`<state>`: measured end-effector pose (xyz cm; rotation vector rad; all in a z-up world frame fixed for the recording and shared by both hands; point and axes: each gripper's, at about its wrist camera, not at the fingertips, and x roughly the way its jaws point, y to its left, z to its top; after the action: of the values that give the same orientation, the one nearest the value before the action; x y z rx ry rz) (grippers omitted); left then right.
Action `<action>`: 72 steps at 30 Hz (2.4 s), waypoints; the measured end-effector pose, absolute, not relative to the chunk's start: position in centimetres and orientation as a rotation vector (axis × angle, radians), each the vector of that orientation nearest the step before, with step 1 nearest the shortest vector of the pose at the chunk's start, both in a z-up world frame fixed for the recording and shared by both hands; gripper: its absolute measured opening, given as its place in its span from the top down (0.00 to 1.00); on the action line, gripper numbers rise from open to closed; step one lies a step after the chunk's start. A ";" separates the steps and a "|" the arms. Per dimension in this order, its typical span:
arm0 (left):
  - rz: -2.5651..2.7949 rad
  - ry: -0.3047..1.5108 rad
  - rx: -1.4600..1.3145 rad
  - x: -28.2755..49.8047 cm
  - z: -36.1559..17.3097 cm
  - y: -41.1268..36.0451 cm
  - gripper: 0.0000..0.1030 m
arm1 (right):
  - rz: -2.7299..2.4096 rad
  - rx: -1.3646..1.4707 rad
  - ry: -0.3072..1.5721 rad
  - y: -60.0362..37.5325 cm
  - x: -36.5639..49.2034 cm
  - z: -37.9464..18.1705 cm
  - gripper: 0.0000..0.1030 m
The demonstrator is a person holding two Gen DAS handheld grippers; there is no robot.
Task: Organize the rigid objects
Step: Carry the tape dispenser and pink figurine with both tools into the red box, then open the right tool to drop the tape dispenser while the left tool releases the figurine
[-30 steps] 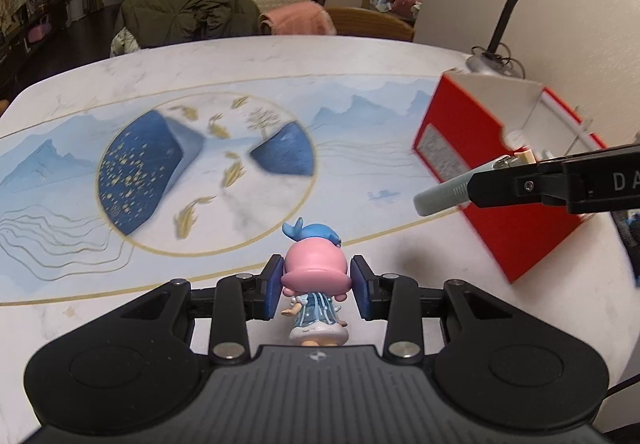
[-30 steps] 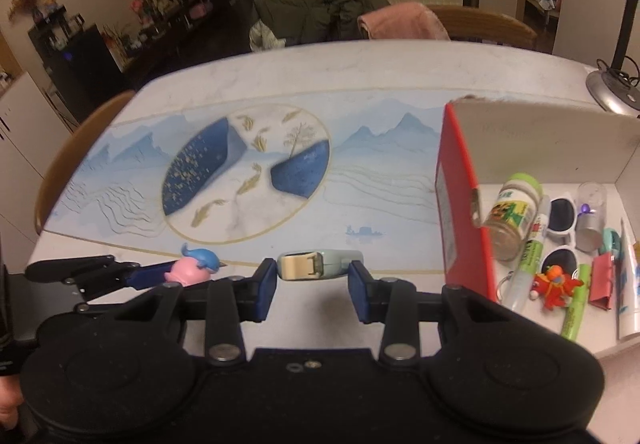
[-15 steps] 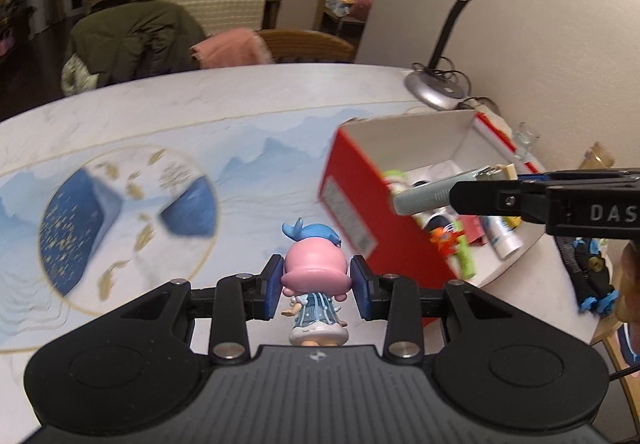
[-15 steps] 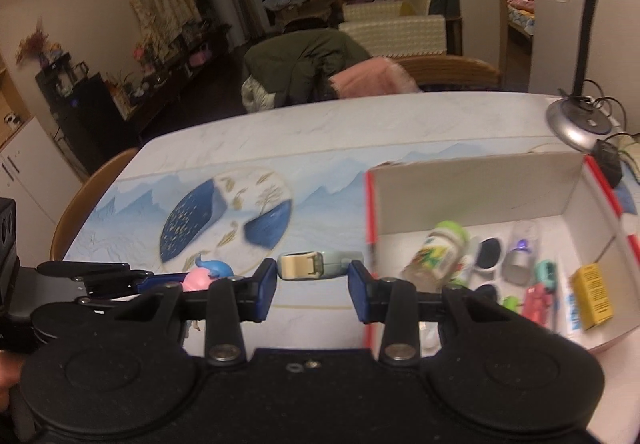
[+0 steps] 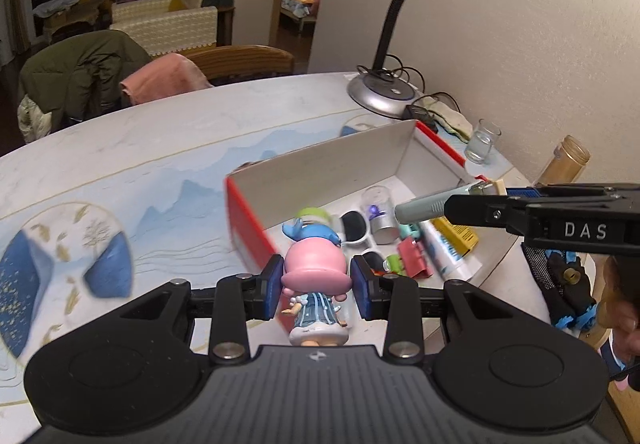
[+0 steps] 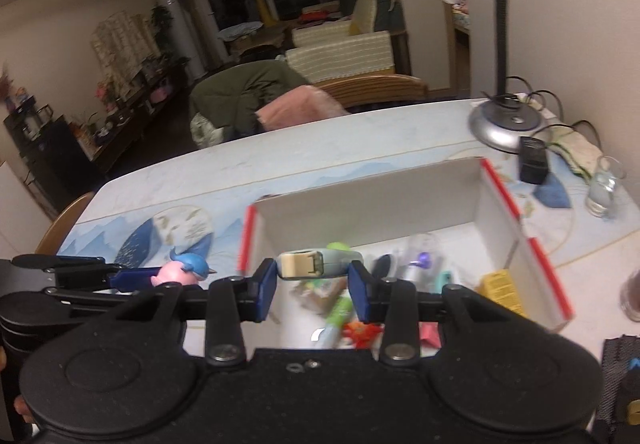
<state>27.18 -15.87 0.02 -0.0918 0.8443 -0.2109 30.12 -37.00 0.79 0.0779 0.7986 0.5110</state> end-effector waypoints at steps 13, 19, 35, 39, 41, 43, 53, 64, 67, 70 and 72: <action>-0.231 0.916 -0.043 33.2 -2.7 -22.4 0.66 | 0.442 0.068 0.815 -42.3 34.4 -2.2 0.64; -0.212 0.955 -0.022 35.5 -5.3 -24.0 0.66 | 0.430 0.047 0.822 -42.9 36.5 -3.9 0.64; -0.191 1.042 0.006 37.6 -8.9 -25.1 0.66 | 0.465 -0.035 0.911 -41.7 37.8 -7.4 0.64; -0.197 1.066 0.023 37.7 -9.5 -25.5 0.66 | 0.467 -0.066 0.940 -41.4 37.5 -8.0 0.64; -0.195 1.087 0.020 37.8 -9.8 -25.5 0.66 | 0.460 -0.078 0.948 -41.4 37.5 -8.3 0.64; -0.195 1.100 0.013 37.8 -10.1 -25.3 0.66 | 0.454 -0.081 0.959 -41.3 37.5 -8.5 0.64; -0.227 1.144 0.001 37.9 -10.3 -25.0 0.66 | 0.440 -0.088 1.010 -41.2 37.4 -9.0 0.63; -0.238 1.039 -0.048 35.6 -7.8 -23.5 0.53 | 0.429 -0.041 0.956 -41.6 35.7 -6.9 0.55; -0.240 1.004 -0.046 34.5 -6.7 -23.0 0.53 | 0.431 -0.027 0.936 -41.7 34.9 -6.1 0.54; -0.238 0.964 -0.043 33.3 -5.6 -22.4 0.53 | 0.431 -0.009 0.916 -41.8 33.9 -5.2 0.53; -0.238 0.937 -0.042 32.5 -4.9 -22.0 0.53 | 0.429 0.000 0.904 -41.8 33.2 -4.7 0.53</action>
<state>32.46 -22.04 -4.89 -0.0421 0.9372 -0.2380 33.20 -41.78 -4.73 0.0003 0.9038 0.4293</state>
